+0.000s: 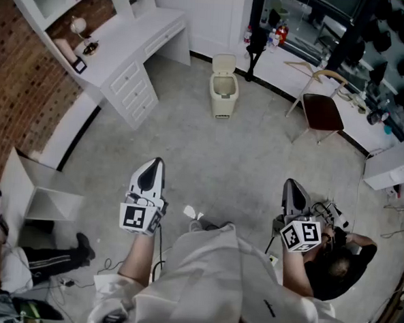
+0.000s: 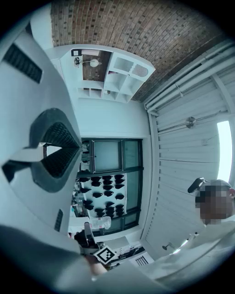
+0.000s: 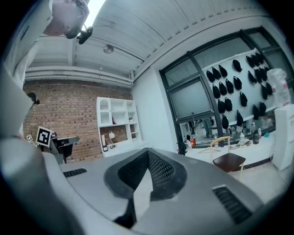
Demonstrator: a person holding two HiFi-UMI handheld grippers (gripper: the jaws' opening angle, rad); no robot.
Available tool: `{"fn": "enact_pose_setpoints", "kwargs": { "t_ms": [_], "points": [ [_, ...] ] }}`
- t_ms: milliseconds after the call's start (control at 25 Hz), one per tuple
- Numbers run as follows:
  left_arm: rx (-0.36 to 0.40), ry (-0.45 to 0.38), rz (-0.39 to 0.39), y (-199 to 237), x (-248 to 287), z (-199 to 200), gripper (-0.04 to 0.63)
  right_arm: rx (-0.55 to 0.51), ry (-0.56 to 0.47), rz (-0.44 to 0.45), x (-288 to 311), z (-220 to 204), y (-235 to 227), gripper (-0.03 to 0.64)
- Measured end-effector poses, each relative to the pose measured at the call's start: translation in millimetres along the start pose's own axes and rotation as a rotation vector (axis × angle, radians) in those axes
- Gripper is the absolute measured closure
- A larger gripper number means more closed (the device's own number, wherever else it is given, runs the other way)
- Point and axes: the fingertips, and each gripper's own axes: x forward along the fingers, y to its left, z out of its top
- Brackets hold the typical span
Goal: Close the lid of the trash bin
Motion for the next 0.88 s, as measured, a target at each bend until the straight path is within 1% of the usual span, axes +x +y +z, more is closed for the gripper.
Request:
{"fn": "enact_pose_setpoints", "kwargs": {
  "t_ms": [120,400,520,640,680,720,760,800,840,880],
  "points": [
    [-0.001,0.005,0.004,5.8,-2.3,-0.5,0.571,0.001,0.003,0.003,2.3,0.5,5.0,0.6],
    [-0.02,-0.016,-0.004,14.7,-0.7,5.6,0.571,0.016,-0.003,0.002,8.5,1.3,10.5,0.6],
    [-0.047,-0.016,-0.022,18.9,-0.9,4.0,0.569,0.019,-0.012,0.01,10.0,2.0,15.3,0.598],
    [-0.062,0.003,-0.055,19.6,-0.3,-1.1,0.566,0.015,-0.013,0.015,11.5,1.6,20.6,0.593],
    [-0.068,0.013,-0.073,18.4,0.9,-3.4,0.547,0.016,-0.007,0.02,12.5,0.6,22.7,0.566],
    [-0.074,0.026,-0.093,16.6,2.6,-6.0,0.444,0.012,0.002,0.028,14.3,-0.7,25.8,0.532],
    [-0.077,0.039,-0.113,14.6,4.3,-8.7,0.335,0.005,0.014,0.041,17.0,-2.1,30.3,0.473],
    [-0.073,0.048,-0.129,12.9,5.7,-11.0,0.28,-0.005,0.027,0.057,20.1,-3.7,35.8,0.366],
    [-0.064,0.055,-0.139,11.7,6.7,-12.8,0.238,-0.017,0.039,0.071,23.3,-5.4,41.1,0.297],
    [-0.053,0.061,-0.145,11.5,7.4,-14.3,0.213,-0.03,0.053,0.081,26.4,-7.4,46.0,0.245]
  ]
}}
